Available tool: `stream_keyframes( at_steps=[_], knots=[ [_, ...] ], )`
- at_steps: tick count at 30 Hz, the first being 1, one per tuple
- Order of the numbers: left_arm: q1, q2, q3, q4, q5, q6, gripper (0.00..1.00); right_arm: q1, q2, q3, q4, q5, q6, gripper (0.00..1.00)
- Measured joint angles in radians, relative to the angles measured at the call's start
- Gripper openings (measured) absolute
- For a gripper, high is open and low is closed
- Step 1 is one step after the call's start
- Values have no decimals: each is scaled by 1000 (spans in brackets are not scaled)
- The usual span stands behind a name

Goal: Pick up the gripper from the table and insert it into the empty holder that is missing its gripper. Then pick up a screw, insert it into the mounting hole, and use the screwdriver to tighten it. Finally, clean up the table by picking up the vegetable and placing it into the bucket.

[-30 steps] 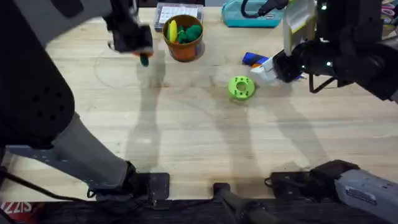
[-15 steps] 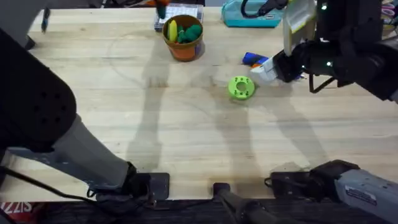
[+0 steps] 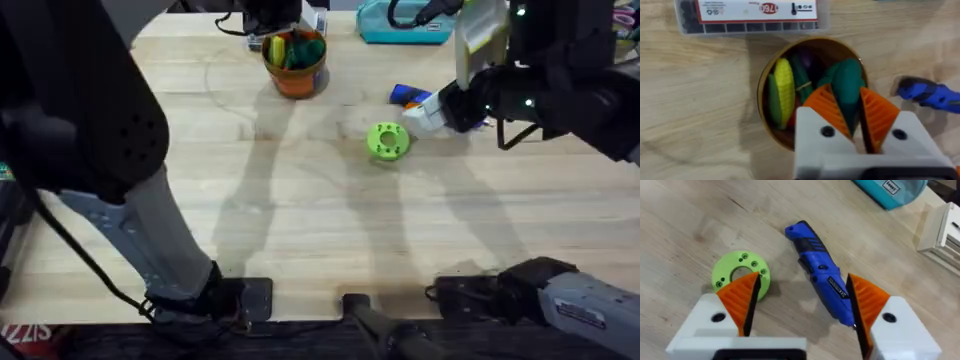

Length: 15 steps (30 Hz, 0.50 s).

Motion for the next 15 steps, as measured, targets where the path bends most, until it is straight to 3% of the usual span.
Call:
stream_keyframes(
  at_steps=[7,11,15],
  knots=[
    [19,5,0,0,-26,-2,585,0,0,0,0,0,0,972],
    [29,4,0,-13,-26,-3,662,0,0,0,-1,0,0,972],
    [30,-13,0,-19,-26,10,836,0,0,0,-1,0,0,972]
  ],
)
